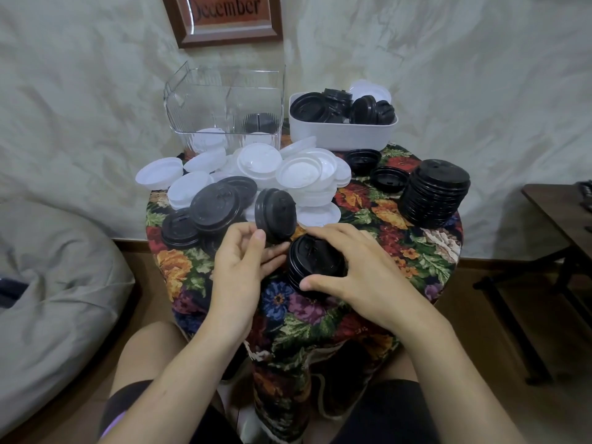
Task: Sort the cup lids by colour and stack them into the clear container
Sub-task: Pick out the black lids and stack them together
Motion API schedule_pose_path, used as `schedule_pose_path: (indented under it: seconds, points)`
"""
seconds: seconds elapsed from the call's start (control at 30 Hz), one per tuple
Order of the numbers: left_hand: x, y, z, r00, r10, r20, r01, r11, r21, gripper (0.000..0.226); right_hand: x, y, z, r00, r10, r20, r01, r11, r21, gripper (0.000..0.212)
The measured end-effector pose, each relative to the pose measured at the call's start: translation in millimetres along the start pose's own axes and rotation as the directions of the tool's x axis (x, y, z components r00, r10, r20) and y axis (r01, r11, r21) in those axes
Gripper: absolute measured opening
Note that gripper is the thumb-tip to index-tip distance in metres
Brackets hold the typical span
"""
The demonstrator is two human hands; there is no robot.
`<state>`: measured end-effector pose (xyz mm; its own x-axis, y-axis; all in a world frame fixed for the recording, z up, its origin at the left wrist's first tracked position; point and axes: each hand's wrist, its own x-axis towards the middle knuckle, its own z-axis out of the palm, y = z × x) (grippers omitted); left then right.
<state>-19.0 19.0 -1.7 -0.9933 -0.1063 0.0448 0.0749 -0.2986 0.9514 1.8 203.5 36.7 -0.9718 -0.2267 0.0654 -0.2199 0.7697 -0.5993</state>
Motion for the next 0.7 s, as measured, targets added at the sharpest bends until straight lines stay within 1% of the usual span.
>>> schedule_pose_path:
  seconds: [0.13, 0.27, 0.43, 0.53, 0.7]
  points:
    - [-0.6, -1.5, -0.9, 1.000, 0.016, 0.003, -0.016, 1.000, 0.022, 0.012, 0.9, 0.7, 1.4, 1.000, 0.002, 0.024, -0.003, 0.999, 0.041, 0.075]
    - [-3.4, -2.0, -2.1, 0.998, 0.026, 0.063, -0.026, 1.000, 0.000, 0.014, 0.9, 1.7, 3.0, 0.999, -0.002, 0.038, -0.001, 0.998, 0.062, 0.076]
    - [-3.1, 1.5, -0.5, 0.998, 0.015, 0.063, -0.015, 1.000, -0.001, 0.014, 1.8, 2.8, 2.7, 0.995, 0.011, 0.095, -0.015, 0.999, 0.039, 0.082]
    - [-3.2, 2.0, -0.3, 0.997, 0.015, 0.075, -0.015, 1.000, 0.005, 0.014, 3.6, 4.5, 3.4, 0.995, -0.004, 0.102, 0.001, 0.999, 0.034, 0.083]
    - [-1.7, 1.3, -0.7, 0.998, 0.015, 0.066, -0.015, 1.000, 0.007, 0.015, 4.8, 3.6, -2.9, 0.993, -0.027, 0.111, 0.027, 1.000, 0.005, 0.078]
